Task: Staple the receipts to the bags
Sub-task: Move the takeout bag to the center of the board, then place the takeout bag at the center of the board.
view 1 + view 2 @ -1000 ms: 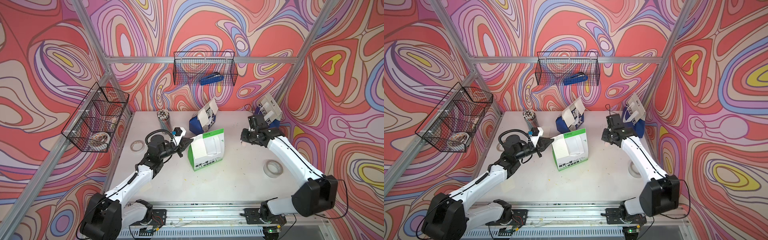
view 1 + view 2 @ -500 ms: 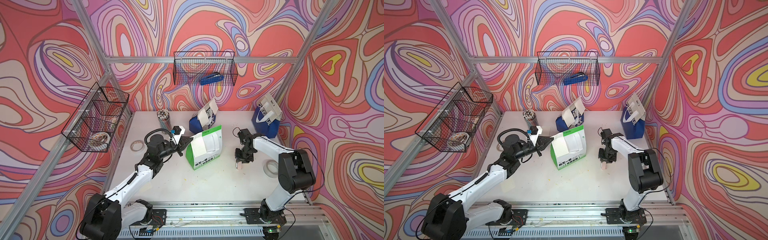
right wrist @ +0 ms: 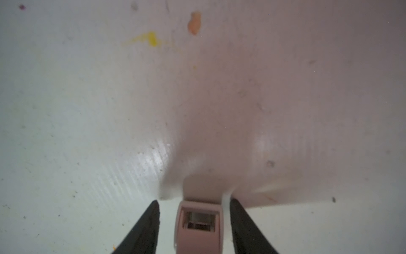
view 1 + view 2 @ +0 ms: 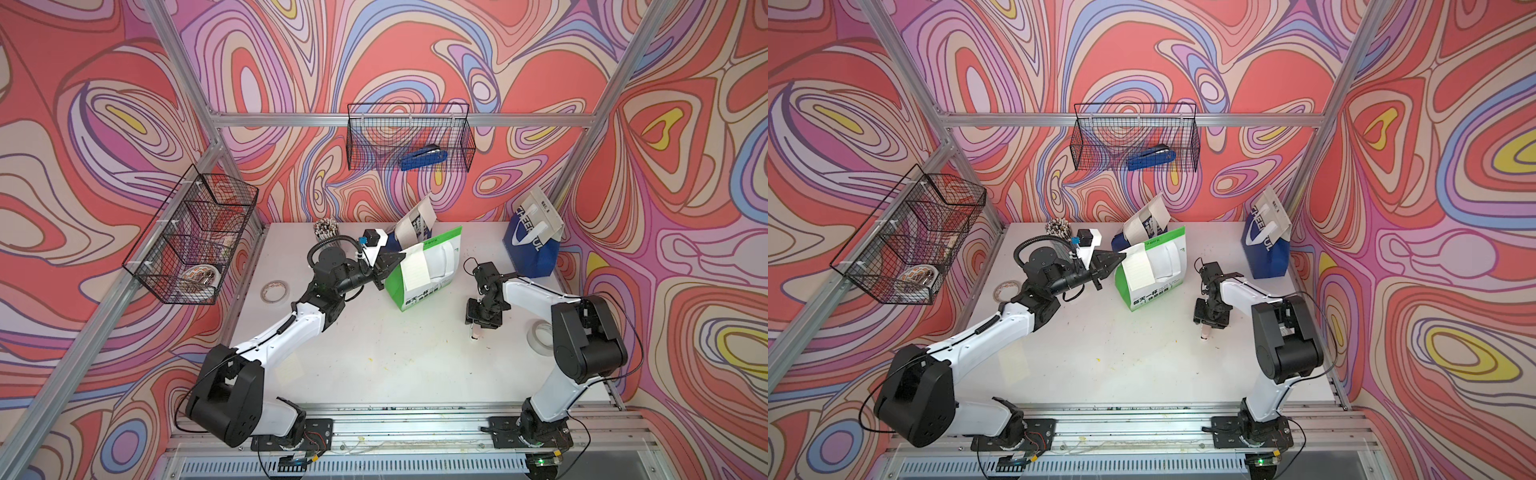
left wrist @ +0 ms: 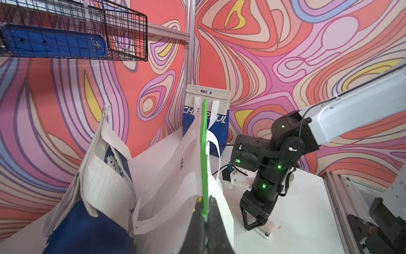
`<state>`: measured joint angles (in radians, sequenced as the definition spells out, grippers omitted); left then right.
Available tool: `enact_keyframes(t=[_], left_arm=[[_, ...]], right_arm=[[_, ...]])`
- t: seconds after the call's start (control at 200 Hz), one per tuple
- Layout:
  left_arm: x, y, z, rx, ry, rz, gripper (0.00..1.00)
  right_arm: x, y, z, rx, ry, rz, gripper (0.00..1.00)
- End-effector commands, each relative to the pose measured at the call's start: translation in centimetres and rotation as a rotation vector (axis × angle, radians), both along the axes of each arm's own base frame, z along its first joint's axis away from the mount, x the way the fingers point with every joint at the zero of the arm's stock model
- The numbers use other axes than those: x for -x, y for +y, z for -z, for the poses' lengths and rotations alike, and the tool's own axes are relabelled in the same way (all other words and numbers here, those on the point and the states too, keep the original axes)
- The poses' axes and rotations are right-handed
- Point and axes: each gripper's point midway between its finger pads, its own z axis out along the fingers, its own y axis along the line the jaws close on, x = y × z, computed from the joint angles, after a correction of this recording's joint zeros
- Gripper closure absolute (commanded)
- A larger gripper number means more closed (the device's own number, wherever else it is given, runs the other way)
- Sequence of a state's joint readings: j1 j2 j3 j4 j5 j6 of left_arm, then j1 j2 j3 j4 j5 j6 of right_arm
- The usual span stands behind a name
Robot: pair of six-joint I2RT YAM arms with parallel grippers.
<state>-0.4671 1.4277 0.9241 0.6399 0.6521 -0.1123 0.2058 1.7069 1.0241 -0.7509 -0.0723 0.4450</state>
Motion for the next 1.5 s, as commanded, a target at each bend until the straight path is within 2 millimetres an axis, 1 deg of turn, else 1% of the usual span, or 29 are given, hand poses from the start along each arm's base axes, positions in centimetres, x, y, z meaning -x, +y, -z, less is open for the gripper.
enact_keyframes(t=[0.0,0.06,0.11,0.225,0.32,0.366,0.446,0.496,0.581,0.626,0.726,0.771,0.856,0.916,1.052,1.167,1.232,1.237,1.247,1.277,1.297,1.312,1.332,1.422,1.492], left_arm=[[-1.0,-1.1,-3.3,0.053,-0.107,-0.025,1.00],[-1.5,-1.9,-3.5,0.057,-0.110,-0.019,1.00],[-1.8,-2.5,-3.4,0.060,-0.116,-0.010,1.00],[-2.6,-2.9,-3.3,0.079,-0.122,-0.008,1.00],[-1.9,-3.3,-2.9,0.061,-0.136,0.032,1.00],[-1.3,-3.3,-2.6,0.039,-0.149,0.057,1.00],[-0.6,-2.9,-2.2,0.017,-0.150,0.078,1.00],[-0.3,-2.7,-1.9,0.011,-0.132,0.098,1.00],[-0.1,-2.2,-1.4,0.014,-0.094,0.145,1.00],[-0.1,-1.9,-1.1,0.028,-0.067,0.167,1.00],[-0.2,-0.4,-0.4,0.059,-0.011,0.211,1.00],[-0.3,0.5,0.1,0.065,0.013,0.226,1.00],[-0.1,1.9,1.0,0.060,0.024,0.249,1.00],[0.3,2.5,1.9,0.037,0.027,0.262,1.00],[1.2,3.0,3.8,-0.018,0.050,0.336,1.00],[0.9,3.5,5.2,-0.036,0.083,0.340,1.00],[0.7,3.9,5.4,-0.038,0.095,0.336,1.00],[0.7,3.9,5.4,-0.038,0.095,0.335,1.00],[0.6,3.9,5.4,-0.038,0.097,0.330,0.95],[0.2,4.1,5.5,-0.037,0.104,0.303,0.73],[-0.1,4.3,5.4,-0.036,0.108,0.283,0.61],[-0.3,4.4,5.3,-0.036,0.111,0.265,0.54],[-0.5,4.5,5.2,-0.039,0.109,0.248,0.48],[-0.8,5.0,4.5,-0.066,0.092,0.179,0.31],[-1.1,5.9,4.3,-0.101,0.108,0.086,0.21]], right_arm=[[-1.1,-1.4,-2.3,0.051,-0.128,0.071,0.39],[-1.6,-1.8,-3.7,0.061,-0.183,0.090,0.39],[-1.7,-2.1,-4.5,0.071,-0.209,0.100,0.39],[-1.8,-3.0,-6.2,0.100,-0.274,0.136,0.39],[-1.9,-4.0,-8.3,0.132,-0.361,0.169,0.39],[-2.1,-4.5,-9.9,0.152,-0.427,0.174,0.39],[-2.6,-4.8,-12.8,0.163,-0.554,0.136,0.38],[-3.1,-4.2,-14.7,0.140,-0.642,0.072,0.36],[-3.9,-1.3,-18.1,0.045,-0.820,-0.122,0.36],[-4.1,-0.4,-19.8,0.020,-0.906,-0.195,0.36],[-4.2,0.4,-22.9,0.022,-1.046,-0.276,0.36],[-4.2,0.9,-23.8,0.025,-1.096,-0.328,0.36],[-4.0,1.6,-25.0,0.040,-1.172,-0.409,0.36],[-3.9,2.2,-25.5,0.046,-1.229,-0.469,0.35],[-3.5,4.4,-25.3,-0.006,-1.290,-0.622,0.35],[-3.5,5.1,-25.5,-0.040,-1.323,-0.644,0.35],[-3.5,5.2,-25.9,-0.039,-1.349,-0.653,0.34],[-3.5,5.2,-25.9,-0.039,-1.349,-0.654,0.34],[-3.5,5.2,-26.0,-0.037,-1.352,-0.656,0.34],[-3.5,5.2,-26.2,-0.031,-1.359,-0.661,0.34],[-3.5,5.2,-26.2,-0.027,-1.360,-0.668,0.33],[-3.5,5.2,-26.2,-0.024,-1.361,-0.672,0.33],[-3.4,5.3,-26.3,-0.023,-1.364,-0.682,0.33],[-2.9,5.9,-27.0,-0.017,-1.389,-0.742,0.32],[-2.8,5.9,-27.7,-0.004,-1.406,-0.759,0.32]])
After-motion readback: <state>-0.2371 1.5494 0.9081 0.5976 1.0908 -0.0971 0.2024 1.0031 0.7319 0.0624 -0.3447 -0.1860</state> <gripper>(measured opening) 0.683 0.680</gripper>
